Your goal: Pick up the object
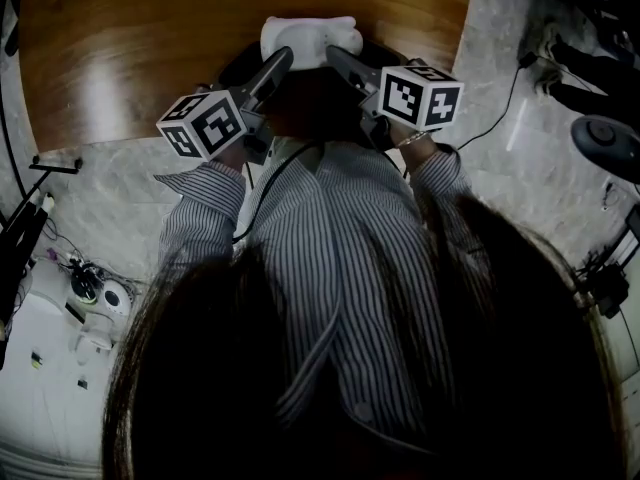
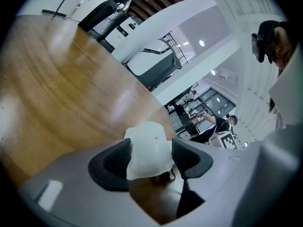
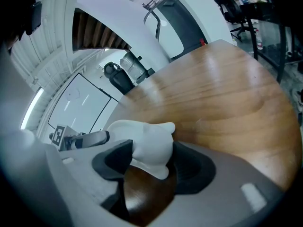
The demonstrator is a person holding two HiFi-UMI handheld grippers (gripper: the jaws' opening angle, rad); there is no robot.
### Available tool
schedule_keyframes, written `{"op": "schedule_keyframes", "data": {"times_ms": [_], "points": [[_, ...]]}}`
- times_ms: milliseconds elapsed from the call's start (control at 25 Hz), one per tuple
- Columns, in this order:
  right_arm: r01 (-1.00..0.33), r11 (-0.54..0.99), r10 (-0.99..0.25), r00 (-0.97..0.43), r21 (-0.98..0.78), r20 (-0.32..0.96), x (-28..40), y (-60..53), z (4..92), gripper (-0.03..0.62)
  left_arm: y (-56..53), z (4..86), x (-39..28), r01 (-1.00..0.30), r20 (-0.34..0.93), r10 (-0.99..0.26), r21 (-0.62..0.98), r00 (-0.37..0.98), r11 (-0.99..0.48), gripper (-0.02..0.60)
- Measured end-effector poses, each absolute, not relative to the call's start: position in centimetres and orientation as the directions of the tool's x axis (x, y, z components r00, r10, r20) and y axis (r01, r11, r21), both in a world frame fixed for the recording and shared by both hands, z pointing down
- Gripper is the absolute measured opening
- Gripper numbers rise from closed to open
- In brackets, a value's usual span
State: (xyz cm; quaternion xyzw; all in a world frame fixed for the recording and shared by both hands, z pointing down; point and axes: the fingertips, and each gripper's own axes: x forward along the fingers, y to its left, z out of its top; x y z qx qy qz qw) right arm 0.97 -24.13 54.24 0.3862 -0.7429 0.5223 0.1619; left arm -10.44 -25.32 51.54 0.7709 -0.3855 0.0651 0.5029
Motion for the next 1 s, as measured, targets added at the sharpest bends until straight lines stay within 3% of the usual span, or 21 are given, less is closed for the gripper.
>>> {"op": "schedule_keyframes", "data": {"times_ms": [320, 720, 1000], "points": [[-0.753, 0.242, -0.436, -0.648, -0.613, 0.624, 1.2, -24.8, 51.9, 0.259, -25.3, 49.5, -10.2, -0.655, 0.443, -0.58, 0.723, 0.684, -0.22, 0.275], [-0.756, 0.417, -0.553, -0.651, -0.504, 0.52, 1.0, -25.0, 43.6, 0.259, -24.2, 42.1, -10.6, -0.652, 0.294, -0.705, 0.693, 0.646, -0.308, 0.27], [-0.739, 0.479, -0.558, -0.673, -0.474, 0.486, -0.1, -23.4, 41.2, 0.259, -22.2, 39.5, -11.5, -0.686, 0.267, -0.748, 0.651, 0.607, -0.324, 0.262]]}}
